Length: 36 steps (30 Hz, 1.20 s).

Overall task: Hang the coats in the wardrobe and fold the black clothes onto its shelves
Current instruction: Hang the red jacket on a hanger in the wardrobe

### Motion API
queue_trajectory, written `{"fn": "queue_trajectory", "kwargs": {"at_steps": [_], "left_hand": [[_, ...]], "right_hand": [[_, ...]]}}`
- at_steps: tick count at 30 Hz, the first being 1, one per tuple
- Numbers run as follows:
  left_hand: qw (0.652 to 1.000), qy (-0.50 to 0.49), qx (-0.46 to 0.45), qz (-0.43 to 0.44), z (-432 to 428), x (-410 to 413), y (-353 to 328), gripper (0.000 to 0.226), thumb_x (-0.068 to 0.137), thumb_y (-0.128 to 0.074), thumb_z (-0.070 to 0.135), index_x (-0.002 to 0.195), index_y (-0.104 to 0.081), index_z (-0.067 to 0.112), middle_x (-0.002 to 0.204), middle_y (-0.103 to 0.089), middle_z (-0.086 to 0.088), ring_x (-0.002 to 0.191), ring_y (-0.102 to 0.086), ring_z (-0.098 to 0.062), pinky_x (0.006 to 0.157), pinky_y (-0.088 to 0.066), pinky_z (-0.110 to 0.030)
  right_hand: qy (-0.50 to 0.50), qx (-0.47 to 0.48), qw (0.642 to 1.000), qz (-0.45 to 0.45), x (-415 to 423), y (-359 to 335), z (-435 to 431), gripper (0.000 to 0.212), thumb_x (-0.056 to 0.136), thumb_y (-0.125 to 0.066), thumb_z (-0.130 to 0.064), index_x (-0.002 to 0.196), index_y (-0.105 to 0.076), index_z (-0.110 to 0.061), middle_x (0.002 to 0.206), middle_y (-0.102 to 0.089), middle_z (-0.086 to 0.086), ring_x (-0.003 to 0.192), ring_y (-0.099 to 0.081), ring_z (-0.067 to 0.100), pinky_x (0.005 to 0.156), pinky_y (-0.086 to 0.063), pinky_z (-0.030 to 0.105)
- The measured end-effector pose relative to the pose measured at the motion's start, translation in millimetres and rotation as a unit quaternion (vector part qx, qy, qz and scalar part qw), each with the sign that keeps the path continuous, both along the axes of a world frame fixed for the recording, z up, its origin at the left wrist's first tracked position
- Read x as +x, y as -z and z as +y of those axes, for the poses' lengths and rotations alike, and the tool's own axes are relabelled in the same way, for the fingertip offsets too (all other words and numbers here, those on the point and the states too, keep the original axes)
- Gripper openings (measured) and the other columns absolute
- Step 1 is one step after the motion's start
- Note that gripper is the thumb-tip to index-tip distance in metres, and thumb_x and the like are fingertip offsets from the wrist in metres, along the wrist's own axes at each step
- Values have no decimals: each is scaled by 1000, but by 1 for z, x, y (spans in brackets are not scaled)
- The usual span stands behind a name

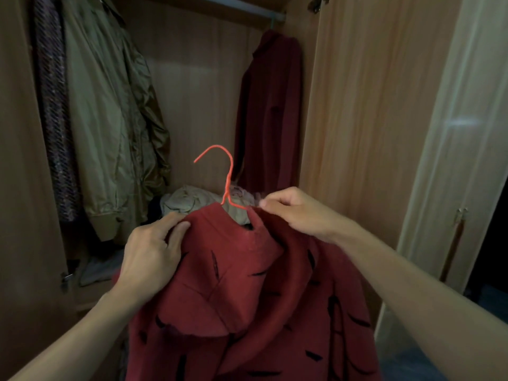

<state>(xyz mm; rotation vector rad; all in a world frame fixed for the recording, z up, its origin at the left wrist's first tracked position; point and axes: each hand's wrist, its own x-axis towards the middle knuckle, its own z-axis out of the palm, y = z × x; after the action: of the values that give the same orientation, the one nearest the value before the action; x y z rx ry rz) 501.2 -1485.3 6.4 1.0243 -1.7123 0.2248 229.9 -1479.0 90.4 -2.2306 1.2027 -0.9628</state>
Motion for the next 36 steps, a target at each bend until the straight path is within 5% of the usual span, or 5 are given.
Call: {"fn": "queue_trajectory", "kwargs": {"at_steps": [3, 7, 20, 30, 36], "left_hand": [[1000, 9, -10, 4, 0, 6, -7, 25, 93, -51, 32, 99, -70, 16, 89, -72, 5, 79, -69, -15, 73, -50, -34], [1000, 10, -27, -11, -2, 9, -19, 23, 93, -53, 31, 97, -70, 15, 88, -71, 4, 81, -67, -14, 75, -49, -33], [986, 23, -137, -97, -27, -13, -105, 26, 95, -41, 25, 92, -62, 10, 82, -60, -7, 80, -56, -31, 70, -46, -45], [986, 1, -169, -9, -82, 16, -127, 18, 94, -45, 18, 93, -61, 9, 83, -60, -10, 77, -58, -30, 73, -46, -45], [986, -5, -164, 17, -127, 23, -132, 6, 91, -58, 7, 91, -63, 9, 83, -65, -9, 77, -61, -27, 73, -45, -38]], "right_hand": [[-32, 10, 998, 54, -20, -12, 5, 8, 89, -66, -8, 96, -72, -6, 94, -74, 13, 77, -65, 18, 78, -53, 31], [83, -166, 970, 154, -17, -10, 6, 12, 87, -70, -22, 76, -70, -16, 62, -62, -6, 56, -54, 3, 57, -39, 15], [144, -324, 934, -37, 70, -55, -1, 21, 83, -69, -19, 65, -64, -11, 50, -56, -2, 46, -45, 10, 49, -36, 27], [153, -268, 948, 85, 72, -86, -36, 29, 94, -54, -36, 68, -55, -22, 62, -61, -2, 59, -54, 15, 60, -45, 35], [125, -255, 953, 109, 56, -100, -79, 20, 92, -62, -22, 73, -67, -24, 58, -61, -6, 52, -50, 3, 53, -36, 14]]}}
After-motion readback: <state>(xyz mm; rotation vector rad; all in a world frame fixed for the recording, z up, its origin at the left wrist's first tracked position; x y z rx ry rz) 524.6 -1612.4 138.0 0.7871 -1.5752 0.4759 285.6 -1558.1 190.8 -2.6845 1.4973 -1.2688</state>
